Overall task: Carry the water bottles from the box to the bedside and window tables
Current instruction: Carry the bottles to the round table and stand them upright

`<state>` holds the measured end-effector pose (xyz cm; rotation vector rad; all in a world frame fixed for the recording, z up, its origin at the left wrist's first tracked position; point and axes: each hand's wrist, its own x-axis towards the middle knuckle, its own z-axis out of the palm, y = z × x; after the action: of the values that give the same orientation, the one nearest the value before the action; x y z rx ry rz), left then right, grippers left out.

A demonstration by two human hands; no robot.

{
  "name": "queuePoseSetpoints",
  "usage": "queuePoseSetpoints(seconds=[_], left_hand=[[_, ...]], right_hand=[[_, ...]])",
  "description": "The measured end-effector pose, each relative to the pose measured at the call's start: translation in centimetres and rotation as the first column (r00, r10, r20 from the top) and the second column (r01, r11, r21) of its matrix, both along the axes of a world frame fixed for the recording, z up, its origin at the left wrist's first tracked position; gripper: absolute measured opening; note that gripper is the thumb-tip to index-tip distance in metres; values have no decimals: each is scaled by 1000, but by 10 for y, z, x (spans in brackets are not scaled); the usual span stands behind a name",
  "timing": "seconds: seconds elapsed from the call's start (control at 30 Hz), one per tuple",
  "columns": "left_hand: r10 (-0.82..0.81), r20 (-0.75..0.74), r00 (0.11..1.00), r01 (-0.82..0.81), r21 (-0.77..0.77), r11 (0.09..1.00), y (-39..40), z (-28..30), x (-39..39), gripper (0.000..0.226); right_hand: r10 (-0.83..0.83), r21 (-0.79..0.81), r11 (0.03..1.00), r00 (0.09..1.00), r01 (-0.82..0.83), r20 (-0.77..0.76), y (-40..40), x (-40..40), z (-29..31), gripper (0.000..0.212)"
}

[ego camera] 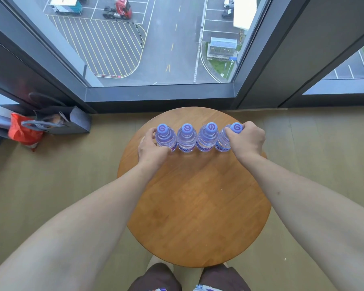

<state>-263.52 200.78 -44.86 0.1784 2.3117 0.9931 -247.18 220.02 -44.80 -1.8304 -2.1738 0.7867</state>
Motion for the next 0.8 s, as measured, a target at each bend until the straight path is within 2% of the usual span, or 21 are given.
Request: queuePoseSetpoints(seconds=[0.13, 0.33, 0.5, 0.67, 0.8], left_hand=[[-7, -1, 1000, 7, 0, 1000, -2, -1, 0, 88], [-24, 1, 1000, 24, -71, 997, 2, 5, 1, 94], [-24, -32, 999, 20, -98, 995, 3, 29, 2, 89], [-48, -93, 995, 39, -99, 994, -7, 70, 9, 82], [-71, -146, 987, 55, -112, 992, -30, 109, 22, 81]], right_hand=[[9, -22, 1000, 1000, -9, 6, -1, -3, 3, 42], [83, -146, 986, 995, -74, 57, 11, 4, 19, 49], [169, -184, 972, 976, -143, 134, 20, 10, 44, 63], [344, -178, 930, 933, -322, 110, 13, -2, 81, 61], [545, -175, 835, 829, -522, 126, -25, -18, 117, 62]])
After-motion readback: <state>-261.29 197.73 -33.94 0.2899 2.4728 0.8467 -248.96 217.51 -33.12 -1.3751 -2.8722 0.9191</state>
